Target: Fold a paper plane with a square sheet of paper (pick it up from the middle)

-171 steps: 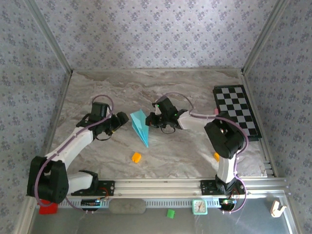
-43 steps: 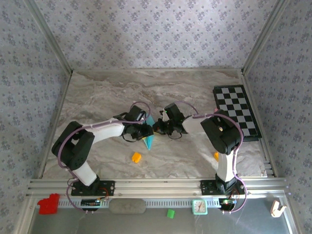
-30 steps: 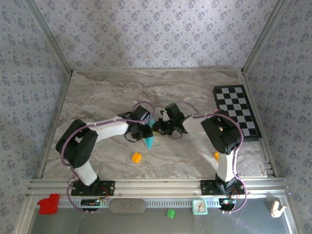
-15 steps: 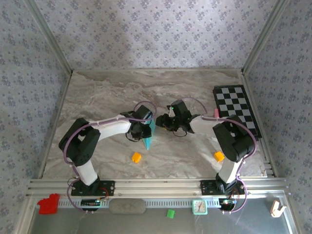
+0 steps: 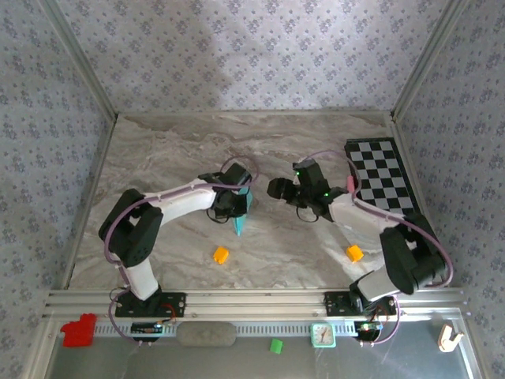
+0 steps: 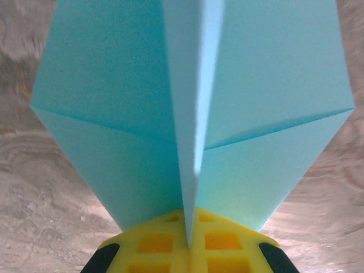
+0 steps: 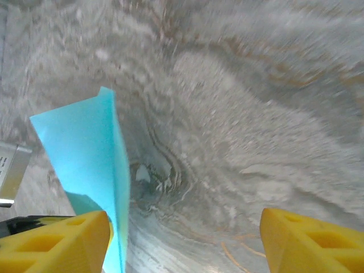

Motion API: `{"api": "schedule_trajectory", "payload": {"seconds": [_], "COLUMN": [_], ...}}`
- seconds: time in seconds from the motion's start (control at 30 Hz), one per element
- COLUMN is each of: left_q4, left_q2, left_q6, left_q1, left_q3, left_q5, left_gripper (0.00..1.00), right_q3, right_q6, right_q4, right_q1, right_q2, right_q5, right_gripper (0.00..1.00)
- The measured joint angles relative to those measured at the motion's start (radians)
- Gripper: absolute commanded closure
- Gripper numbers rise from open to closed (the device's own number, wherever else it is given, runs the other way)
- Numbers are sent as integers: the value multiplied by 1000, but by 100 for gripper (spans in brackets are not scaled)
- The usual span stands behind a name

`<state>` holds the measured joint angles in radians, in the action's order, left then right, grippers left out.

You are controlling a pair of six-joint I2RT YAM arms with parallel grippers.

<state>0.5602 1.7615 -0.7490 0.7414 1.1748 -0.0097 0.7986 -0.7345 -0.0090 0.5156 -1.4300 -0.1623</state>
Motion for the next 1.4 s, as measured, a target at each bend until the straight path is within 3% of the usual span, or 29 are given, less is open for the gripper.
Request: {"api": "schedule_trajectory", "payload": {"seconds": [0.23, 0.43, 0.63, 1.4], "left_q4": [53, 128, 195, 233], "left_q2": [129, 322, 481, 571], "left_q6": [109, 184, 230, 236], "left_q1": [-66, -140, -153, -160], "left_q3": [250, 499, 685, 747], "left_q5": [-53, -81, -97, -145], "left_gripper": [93, 91, 92, 73], "right_q3": [-57, -63, -63, -63], "right_q6": [48, 60, 58, 39], "right_q4": [-38, -58, -80, -109], "right_q1": [-34, -42, -64, -111], "right_q2": [139, 145, 148, 166], "right_q5": [102, 102, 76, 42], "right_gripper": [21, 20, 21, 22]}}
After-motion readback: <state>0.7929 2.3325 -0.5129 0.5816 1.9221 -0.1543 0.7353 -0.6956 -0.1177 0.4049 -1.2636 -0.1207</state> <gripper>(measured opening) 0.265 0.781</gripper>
